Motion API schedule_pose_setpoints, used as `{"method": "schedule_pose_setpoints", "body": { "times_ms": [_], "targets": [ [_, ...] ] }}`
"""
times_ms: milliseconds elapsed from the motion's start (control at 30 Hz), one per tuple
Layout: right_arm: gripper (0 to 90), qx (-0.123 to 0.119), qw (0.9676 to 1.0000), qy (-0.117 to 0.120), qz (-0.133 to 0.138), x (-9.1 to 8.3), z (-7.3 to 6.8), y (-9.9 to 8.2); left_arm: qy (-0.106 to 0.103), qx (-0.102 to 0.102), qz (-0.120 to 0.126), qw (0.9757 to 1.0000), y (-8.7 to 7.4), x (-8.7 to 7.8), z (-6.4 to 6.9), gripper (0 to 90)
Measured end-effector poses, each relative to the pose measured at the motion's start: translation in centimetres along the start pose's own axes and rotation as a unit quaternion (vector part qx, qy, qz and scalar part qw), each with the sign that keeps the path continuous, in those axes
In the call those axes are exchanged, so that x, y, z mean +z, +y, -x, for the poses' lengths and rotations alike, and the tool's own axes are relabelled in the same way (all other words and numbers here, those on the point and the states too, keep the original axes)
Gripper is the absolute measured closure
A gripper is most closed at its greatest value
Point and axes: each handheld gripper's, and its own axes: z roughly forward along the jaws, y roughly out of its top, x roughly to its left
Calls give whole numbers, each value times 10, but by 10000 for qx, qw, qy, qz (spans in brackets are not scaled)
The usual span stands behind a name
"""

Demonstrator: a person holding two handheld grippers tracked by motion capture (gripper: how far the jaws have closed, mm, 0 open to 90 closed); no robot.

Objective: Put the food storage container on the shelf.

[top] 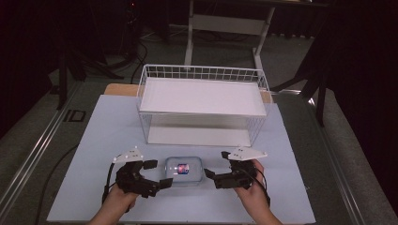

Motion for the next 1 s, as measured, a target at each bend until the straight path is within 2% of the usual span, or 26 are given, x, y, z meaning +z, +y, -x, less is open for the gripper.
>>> {"method": "schedule_pose_setpoints", "body": {
  "times_ms": [67, 133, 167, 267, 300, 333, 367, 433, 467, 500, 567, 633, 700, 733, 767, 800, 833, 867, 933, 1000],
  "targets": [
    [114, 166, 9998, -52, -86, 4, 3, 2, 95, -32, -56, 9999, 2, 3, -4, 28],
    [114, 309, 9994, 14, -183, 9, 7, 3, 286, 8, -122, 9995, 4, 6, -6, 29],
    [113, 361, 9991, -34, -219, 12, 8, 4, 359, -25, -137, 9993, 4, 8, -7, 29],
    [105, 528, 9979, -118, -354, 20, 13, 4, 399, -292, -298, 9983, 6, 15, -15, 29],
    [105, 558, 9975, -124, -424, 24, 14, 4, 445, -471, -312, 9974, 6, 17, -20, 29],
    [105, 558, 9975, -124, -424, 24, 14, 4, 445, -471, -312, 9974, 6, 17, -20, 29],
    [105, 696, 9962, -105, -513, 28, 15, 3, 502, -662, -358, 9959, 5, 20, -25, 29],
    [106, 972, 9930, 173, -651, 36, 19, 1, 539, -801, -416, 9945, 4, 23, -31, 36],
    [106, 1038, 9912, 308, -762, 41, 20, 0, 601, -944, -463, 9926, 3, 25, -34, 59],
    [106, 1010, 9903, 261, -914, 46, 20, -2, 570, -1032, -468, 9919, 1, 27, -36, 62],
    [106, 1106, 9886, 204, -1004, 52, 21, -5, 566, -1190, -577, 9896, -1, 30, -40, 62],
    [106, 1433, 9837, 306, -1043, 57, 23, -8, 548, -1358, -554, 9877, -5, 33, -44, 62],
    [106, 1751, 9781, 338, -1069, 62, 25, -10, 548, -1590, -555, 9842, -7, 37, -49, 63],
    [106, 1955, 9749, 444, -966, 63, 26, -11, 561, -1657, -591, 9828, -7, 38, -50, 98],
    [106, 1955, 9749, 444, -966, 63, 26, -11, 561, -1657, -591, 9828, -7, 38, -50, 136],
    [106, 2051, 9723, 531, -986, 64, 26, -12, 500, -1770, -633, 9809, -9, 42, -52, 136],
    [106, 2235, 9671, 560, -1078, 68, 25, -13, 492, -1792, -687, 9802, -9, 43, -52, 152],
    [106, 2346, 9635, 647, -1113, 69, 26, -13, 447, -1800, -733, 9799, -9, 45, -53, 153],
    [106, 2511, 9590, 653, -1145, 71, 28, -14, 428, -1878, -770, 9783, -10, 48, -53, 155],
    [107, 2764, 9507, 729, -1202, 74, 30, -15, 403, -1996, -818, 9756, -12, 52, -54, 159]
  ]
}}
